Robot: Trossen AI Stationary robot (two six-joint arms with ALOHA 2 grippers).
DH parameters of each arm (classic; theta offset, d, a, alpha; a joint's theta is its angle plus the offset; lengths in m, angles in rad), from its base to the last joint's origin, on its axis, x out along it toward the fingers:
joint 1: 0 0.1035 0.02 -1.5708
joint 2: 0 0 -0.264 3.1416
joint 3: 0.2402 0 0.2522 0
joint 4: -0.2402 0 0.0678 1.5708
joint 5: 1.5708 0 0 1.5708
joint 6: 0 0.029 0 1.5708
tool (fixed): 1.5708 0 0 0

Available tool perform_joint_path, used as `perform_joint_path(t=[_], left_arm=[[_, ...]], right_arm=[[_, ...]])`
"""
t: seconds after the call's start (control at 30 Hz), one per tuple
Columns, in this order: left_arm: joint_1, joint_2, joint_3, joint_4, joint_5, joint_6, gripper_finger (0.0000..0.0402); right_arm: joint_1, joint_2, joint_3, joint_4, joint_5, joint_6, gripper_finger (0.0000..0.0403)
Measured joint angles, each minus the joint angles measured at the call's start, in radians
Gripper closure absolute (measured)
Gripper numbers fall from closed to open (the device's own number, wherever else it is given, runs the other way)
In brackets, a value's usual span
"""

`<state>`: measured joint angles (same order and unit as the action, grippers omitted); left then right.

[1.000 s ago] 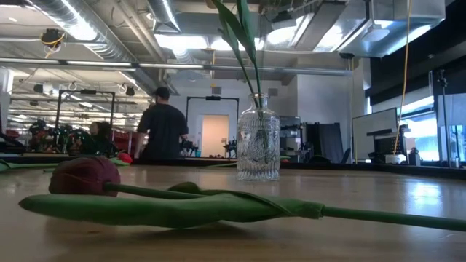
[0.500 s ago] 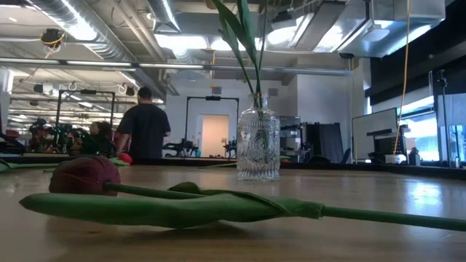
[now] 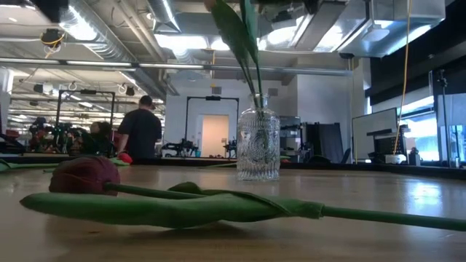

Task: Sort flowers into vase by color
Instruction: Put the pink tulip into the transparent vase

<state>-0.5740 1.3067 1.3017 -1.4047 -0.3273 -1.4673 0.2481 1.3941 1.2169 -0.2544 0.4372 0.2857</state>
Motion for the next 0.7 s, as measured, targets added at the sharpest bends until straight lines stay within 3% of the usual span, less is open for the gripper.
perform_joint_path(t=[0.3, 0.47, 0.7], left_arm=[[0.043, -0.007, -0.18, -0.09, 0.225, -0.137, 0.021], [0.118, -0.026, -0.29, -0.106, 0.258, -0.205, 0.021], [0.279, -0.065, -0.502, 0.073, 0.369, -0.177, 0.0215]], right_arm=[[0.015, -0.047, 0.121, -0.251, -0.082, 0.025, 0.0167], [0.016, -0.08, 0.168, -0.335, -0.081, 0.024, 0.0165], [0.015, -0.114, 0.173, -0.39, -0.055, 0.028, 0.0176]])
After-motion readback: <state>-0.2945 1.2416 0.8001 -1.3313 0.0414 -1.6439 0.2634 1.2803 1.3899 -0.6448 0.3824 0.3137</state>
